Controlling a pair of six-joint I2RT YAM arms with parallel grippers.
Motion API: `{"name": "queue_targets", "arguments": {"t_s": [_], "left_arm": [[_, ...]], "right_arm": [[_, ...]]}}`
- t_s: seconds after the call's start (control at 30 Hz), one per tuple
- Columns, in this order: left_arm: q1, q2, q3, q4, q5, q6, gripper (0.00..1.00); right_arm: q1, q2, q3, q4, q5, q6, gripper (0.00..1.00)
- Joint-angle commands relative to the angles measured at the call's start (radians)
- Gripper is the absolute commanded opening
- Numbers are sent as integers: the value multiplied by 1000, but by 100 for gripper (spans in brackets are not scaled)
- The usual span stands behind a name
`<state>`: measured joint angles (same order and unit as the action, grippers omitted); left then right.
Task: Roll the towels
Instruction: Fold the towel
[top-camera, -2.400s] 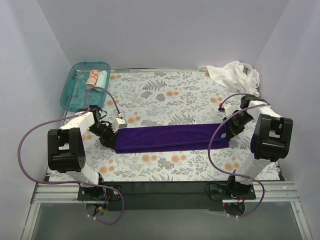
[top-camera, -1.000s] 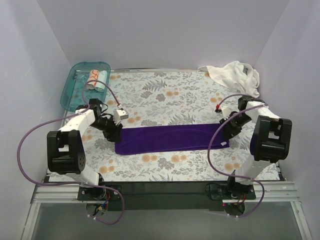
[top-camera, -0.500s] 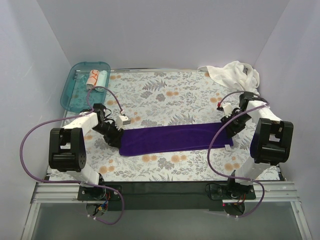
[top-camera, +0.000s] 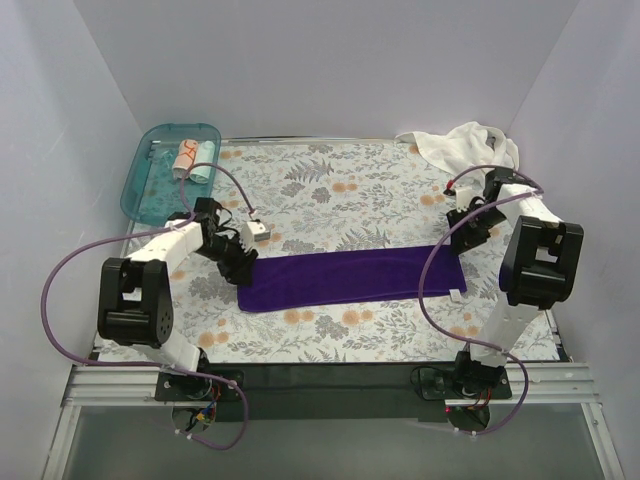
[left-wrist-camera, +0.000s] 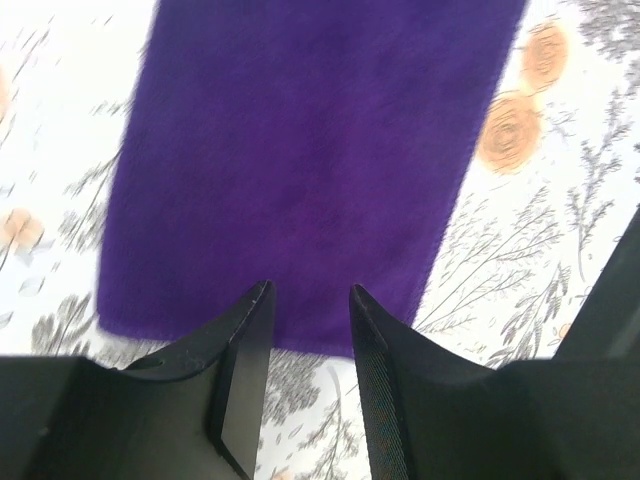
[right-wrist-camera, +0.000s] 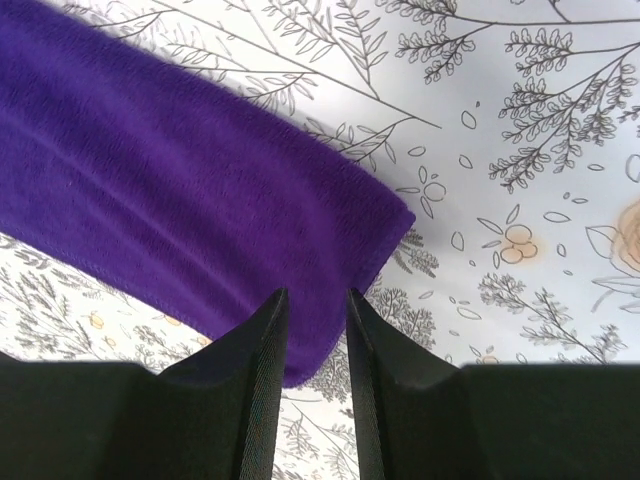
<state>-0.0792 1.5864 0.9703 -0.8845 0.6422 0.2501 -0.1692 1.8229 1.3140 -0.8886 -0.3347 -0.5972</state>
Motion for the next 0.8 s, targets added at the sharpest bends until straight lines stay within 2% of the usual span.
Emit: {"name": "queue_targets", "arguments": {"t_s": [0.0, 0.13, 0.23, 0.3, 0.37, 0.53, 0.7, 0.77], "left_arm": [[-80, -83, -24, 42, 19, 11, 34], [-172, -88, -65, 79, -32, 0, 35], [-189, -60, -88, 88, -61, -2, 35], [-192, -46, -113, 114, -88, -11, 28], [-192, 7, -151, 145, -189, -20, 18], [-192, 24, -208, 179, -249, 3, 10], [-194, 15, -133, 144, -244, 28, 10], [-192, -23, -66, 105, -151, 28, 13]], "right_arm": [[-6, 45, 62, -7, -32, 66, 31], [-6, 82, 80, -3, -46, 80, 29], [-7, 104, 91, 10, -47, 94, 26], [-10, 118, 99, 13, -50, 99, 22], [-18, 128, 116, 22, -41, 108, 19], [-32, 151, 143, 42, 9, 116, 17], [-32, 133, 137, 28, -19, 108, 17], [-32, 84, 127, 7, -102, 76, 17]]}}
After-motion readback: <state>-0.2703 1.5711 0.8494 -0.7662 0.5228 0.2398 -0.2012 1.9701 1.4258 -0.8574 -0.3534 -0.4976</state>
